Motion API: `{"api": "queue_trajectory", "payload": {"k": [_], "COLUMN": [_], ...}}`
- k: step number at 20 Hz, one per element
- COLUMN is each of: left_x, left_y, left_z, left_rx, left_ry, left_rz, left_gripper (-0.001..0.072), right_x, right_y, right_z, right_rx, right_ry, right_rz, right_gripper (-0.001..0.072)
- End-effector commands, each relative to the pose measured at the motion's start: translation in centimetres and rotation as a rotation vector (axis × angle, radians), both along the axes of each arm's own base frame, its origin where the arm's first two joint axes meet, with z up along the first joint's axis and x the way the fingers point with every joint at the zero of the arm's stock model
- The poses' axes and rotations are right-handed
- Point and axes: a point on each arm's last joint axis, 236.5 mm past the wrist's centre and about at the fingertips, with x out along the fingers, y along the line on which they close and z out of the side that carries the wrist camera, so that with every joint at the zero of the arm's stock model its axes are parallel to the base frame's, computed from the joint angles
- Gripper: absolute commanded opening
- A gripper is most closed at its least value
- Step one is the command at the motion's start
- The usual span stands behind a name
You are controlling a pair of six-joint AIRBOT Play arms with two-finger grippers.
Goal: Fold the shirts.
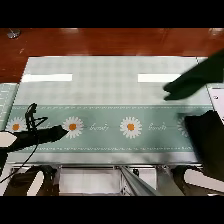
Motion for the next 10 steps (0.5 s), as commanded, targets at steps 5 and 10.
{"api": "queue_trajectory", "payload": {"k": [5, 10], "left_x": [1.8, 2.7], "left_y": [0.9, 1.4], "left_z": [0.3, 0.5], "left_rx": [0.025, 0.044], "left_ry": [-0.067, -0.107], "left_rz": [0.051, 0.062], "left_gripper": [0.0019, 0.0019], "right_x": [-17.9, -30.1], "right_y": [-10.7, -11.8], "right_z": [-5.6, -11.9], "right_rx": [-0.326, -0.475], "right_ry": [0.326, 0.587], "right_rz": [-0.451, -0.744], "right_gripper": [0.0031, 0.0032]}}
